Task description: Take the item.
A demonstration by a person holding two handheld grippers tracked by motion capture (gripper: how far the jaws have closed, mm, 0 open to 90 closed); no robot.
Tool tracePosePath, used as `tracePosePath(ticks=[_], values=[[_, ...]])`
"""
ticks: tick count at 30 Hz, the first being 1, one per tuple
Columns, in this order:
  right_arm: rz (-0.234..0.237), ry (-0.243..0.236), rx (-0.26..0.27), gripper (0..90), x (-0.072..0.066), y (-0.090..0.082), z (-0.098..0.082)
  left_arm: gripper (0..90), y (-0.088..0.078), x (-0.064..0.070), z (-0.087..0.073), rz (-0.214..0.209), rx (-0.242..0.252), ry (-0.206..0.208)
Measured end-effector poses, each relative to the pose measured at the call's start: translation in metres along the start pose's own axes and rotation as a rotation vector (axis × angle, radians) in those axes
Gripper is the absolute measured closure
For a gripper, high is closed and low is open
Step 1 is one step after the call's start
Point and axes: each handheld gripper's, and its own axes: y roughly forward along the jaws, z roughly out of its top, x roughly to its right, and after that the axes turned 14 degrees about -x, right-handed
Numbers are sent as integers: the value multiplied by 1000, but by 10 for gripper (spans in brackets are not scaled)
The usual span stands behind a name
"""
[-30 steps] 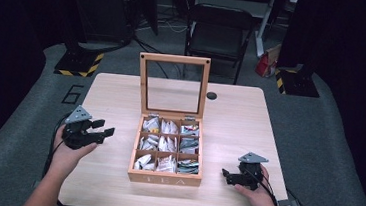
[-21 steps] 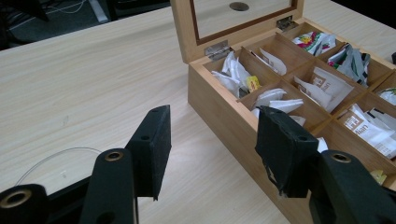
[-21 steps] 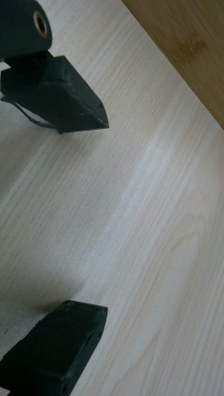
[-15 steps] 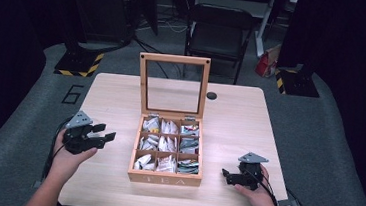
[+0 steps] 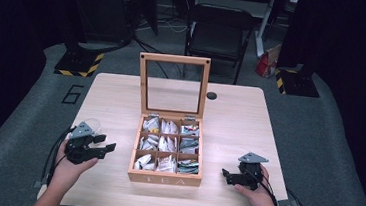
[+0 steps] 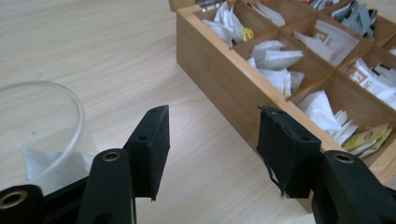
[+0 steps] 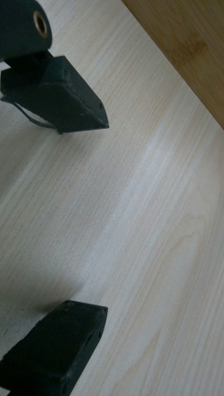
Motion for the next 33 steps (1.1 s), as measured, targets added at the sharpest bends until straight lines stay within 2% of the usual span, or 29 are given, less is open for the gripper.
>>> tracePosePath(ticks=[8,11,16,33], values=[[3,-1,1,84,0,0,0,427,12,2,-15,-9,-31,7],[5,2,1,84,0,0,0,426,18,2,-23,-17,-21,-14],[2,-2,1,84,0,0,0,423,27,-3,-32,-16,-35,-29],[-1,-4,0,84,0,0,0,417,38,-7,-42,-17,-68,-38]])
